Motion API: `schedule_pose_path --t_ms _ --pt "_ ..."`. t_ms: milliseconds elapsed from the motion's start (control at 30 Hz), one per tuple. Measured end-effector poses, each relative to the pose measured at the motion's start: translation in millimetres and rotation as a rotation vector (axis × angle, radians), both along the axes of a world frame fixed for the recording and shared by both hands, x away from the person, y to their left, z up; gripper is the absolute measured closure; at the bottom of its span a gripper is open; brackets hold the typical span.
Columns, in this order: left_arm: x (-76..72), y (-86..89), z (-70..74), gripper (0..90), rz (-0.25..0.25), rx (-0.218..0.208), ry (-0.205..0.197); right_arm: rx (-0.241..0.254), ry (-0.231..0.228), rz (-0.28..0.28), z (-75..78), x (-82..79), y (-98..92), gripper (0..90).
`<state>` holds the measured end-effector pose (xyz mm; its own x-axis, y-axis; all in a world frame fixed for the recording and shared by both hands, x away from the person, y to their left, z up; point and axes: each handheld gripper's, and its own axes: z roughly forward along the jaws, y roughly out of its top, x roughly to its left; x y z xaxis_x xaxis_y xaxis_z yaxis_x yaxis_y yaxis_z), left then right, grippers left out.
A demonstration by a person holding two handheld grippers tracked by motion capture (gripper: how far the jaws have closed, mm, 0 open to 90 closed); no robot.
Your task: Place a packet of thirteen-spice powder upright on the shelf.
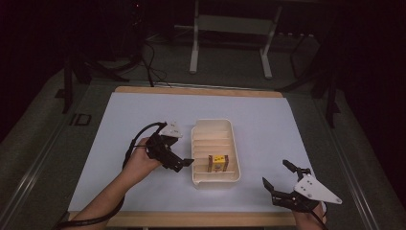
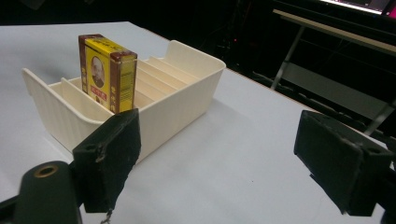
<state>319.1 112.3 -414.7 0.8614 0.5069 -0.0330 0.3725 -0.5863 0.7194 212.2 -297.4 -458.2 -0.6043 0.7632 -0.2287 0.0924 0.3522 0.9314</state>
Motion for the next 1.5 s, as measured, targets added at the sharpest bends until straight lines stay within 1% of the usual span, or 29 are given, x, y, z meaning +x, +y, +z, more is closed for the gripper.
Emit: schedule_pose_path --t_ms 33,100,133,167,200,300,433,500,600,667,700,733,800,833,900,967,1000,1133,1200,1267,1300,1367,1433,1500 --pt "-3.1 9.0 -1.6 1.2 0.038 -0.007 -0.012 -0.001 -0.001 0.001 0.0 -0.1 0.2 14.7" --pt "-6.2 16.8 -2.7 1.2 0.074 -0.001 -0.031 -0.001 0.000 0.001 0.0 -0.4 0.3 14.7" --pt "-7.7 21.0 -2.9 1.2 0.089 -0.004 -0.041 0.000 0.000 -0.001 0.1 -0.4 0.1 14.7" --pt "-9.7 25.0 -3.2 1.2 0.113 -0.008 -0.054 0.002 0.001 -0.002 0.1 -0.3 0.0 14.7" --pt "-11.4 28.6 -3.9 1.1 0.126 -0.015 -0.062 0.003 0.001 -0.002 0.1 -0.3 0.0 14.7" --pt "-16.2 37.2 -7.4 1.1 0.158 -0.029 -0.063 0.001 0.001 0.001 -0.1 -0.2 0.5 14.7" --pt "-22.7 44.4 -14.4 1.1 0.184 -0.044 -0.064 0.001 0.003 0.001 -0.2 -0.3 0.8 14.7" --pt "-26.0 48.7 -17.1 1.2 0.207 -0.076 -0.070 0.002 0.002 0.000 -0.1 -0.4 0.6 14.7" --pt "-29.0 53.2 -20.7 1.2 0.230 -0.099 -0.063 0.002 0.002 0.000 -0.1 -0.4 0.8 14.7" --pt "-30.7 54.6 -23.1 1.2 0.241 -0.099 -0.061 0.002 0.005 0.000 -0.3 -0.2 1.0 14.7" --pt "-31.9 55.1 -24.5 1.2 0.254 -0.092 -0.069 0.001 0.005 0.000 -0.3 -0.1 1.0 14.7" --pt "-33.1 55.5 -26.0 1.2 0.263 -0.095 -0.073 0.001 0.005 0.000 -0.3 -0.2 1.0 14.7" --pt "-34.5 56.6 -28.5 1.2 0.276 -0.089 -0.068 0.002 0.003 0.000 -0.2 -0.5 0.6 14.7" --pt "-35.4 57.4 -29.7 1.2 0.280 -0.089 -0.073 0.002 0.002 -0.002 -0.3 -0.5 0.3 14.7" --pt "-37.8 59.5 -31.8 1.2 0.291 -0.091 -0.072 0.004 0.005 -0.003 -0.3 -0.5 0.1 14.7" --pt "-41.2 62.4 -34.2 1.2 0.310 -0.103 -0.077 0.004 0.005 -0.002 -0.2 -0.7 0.3 14.7" --pt "-42.4 63.9 -35.4 1.2 0.315 -0.103 -0.069 0.003 0.005 0.000 -0.2 -0.9 0.5 14.7" --pt "-48.5 69.5 -40.7 1.2 0.345 -0.096 -0.075 0.003 0.003 0.000 0.1 -1.2 0.4 14.7" --pt "-51.3 72.5 -42.2 1.2 0.350 -0.095 -0.075 0.003 0.001 -0.003 0.3 -1.5 0.2 14.7" --pt "-55.3 75.0 -43.5 1.2 0.369 -0.098 -0.085 0.004 -0.002 -0.006 0.6 -1.7 0.2 14.7" --pt "-57.2 76.7 -43.9 1.2 0.371 -0.100 -0.086 0.007 -0.002 -0.006 0.6 -1.8 0.1 14.7" --pt "-61.0 79.4 -44.9 1.2 0.383 -0.087 -0.095 0.007 -0.001 -0.006 0.5 -1.6 -0.1 14.7" --pt "-64.1 82.9 -46.3 1.2 0.391 -0.087 -0.095 0.009 -0.001 -0.006 0.5 -1.5 -0.1 14.7" --pt "-66.6 86.6 -47.9 1.2 0.394 -0.088 -0.085 0.010 -0.002 -0.007 0.8 -2.1 0.1 14.7"
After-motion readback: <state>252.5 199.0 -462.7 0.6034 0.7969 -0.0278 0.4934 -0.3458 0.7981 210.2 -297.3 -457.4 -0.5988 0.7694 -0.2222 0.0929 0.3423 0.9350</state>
